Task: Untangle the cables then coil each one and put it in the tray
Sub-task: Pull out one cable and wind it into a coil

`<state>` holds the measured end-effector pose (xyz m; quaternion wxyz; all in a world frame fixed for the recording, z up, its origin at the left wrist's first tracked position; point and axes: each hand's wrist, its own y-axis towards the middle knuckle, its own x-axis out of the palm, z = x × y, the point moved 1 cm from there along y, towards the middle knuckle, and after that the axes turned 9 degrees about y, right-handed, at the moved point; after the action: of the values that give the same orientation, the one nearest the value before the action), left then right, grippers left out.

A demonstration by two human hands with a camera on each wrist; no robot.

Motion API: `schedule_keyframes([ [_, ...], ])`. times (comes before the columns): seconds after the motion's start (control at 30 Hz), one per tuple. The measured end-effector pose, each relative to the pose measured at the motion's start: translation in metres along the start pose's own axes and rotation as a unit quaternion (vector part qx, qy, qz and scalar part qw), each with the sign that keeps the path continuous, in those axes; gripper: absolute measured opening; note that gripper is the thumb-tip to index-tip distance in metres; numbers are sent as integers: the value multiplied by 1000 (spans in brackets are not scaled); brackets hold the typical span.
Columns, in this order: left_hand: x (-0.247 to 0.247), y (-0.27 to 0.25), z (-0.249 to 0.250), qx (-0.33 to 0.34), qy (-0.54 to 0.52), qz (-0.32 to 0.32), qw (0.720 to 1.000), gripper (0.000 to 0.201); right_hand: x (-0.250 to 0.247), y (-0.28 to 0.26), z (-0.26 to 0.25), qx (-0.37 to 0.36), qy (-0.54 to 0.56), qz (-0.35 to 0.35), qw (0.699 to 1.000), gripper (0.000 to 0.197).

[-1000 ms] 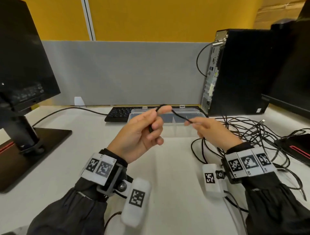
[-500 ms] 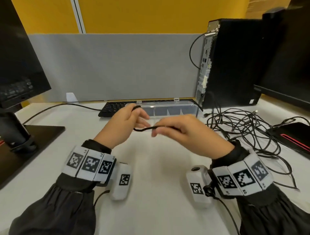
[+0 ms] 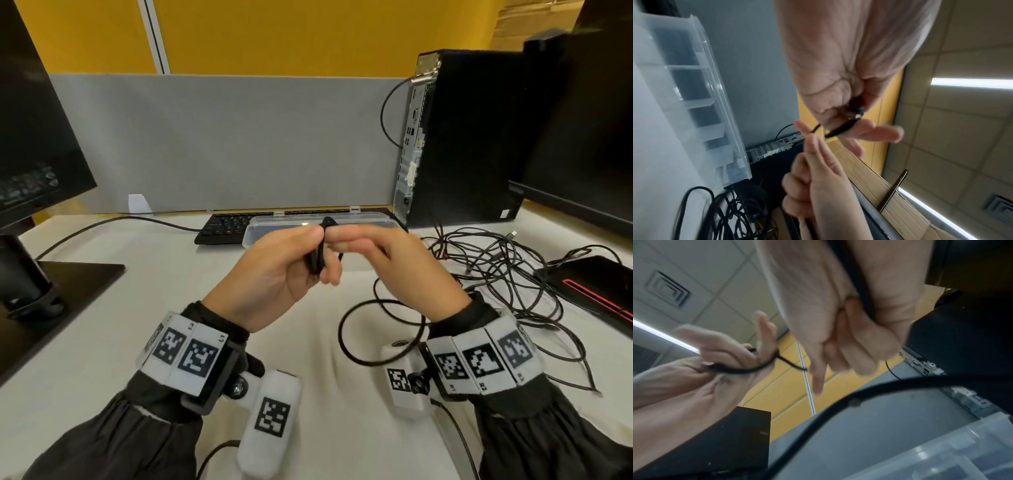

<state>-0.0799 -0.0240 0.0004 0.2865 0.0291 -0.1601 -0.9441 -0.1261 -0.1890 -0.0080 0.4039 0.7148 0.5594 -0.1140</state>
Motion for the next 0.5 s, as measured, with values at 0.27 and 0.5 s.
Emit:
schedule_keyframes([
  [0.27, -22, 9, -4, 96, 75, 217, 969, 26, 19, -9, -20, 24, 9, -253, 967, 29],
  [0.5, -36, 8, -11, 29, 402, 169, 899, 25, 10, -8, -26, -8, 68, -178, 982, 19],
])
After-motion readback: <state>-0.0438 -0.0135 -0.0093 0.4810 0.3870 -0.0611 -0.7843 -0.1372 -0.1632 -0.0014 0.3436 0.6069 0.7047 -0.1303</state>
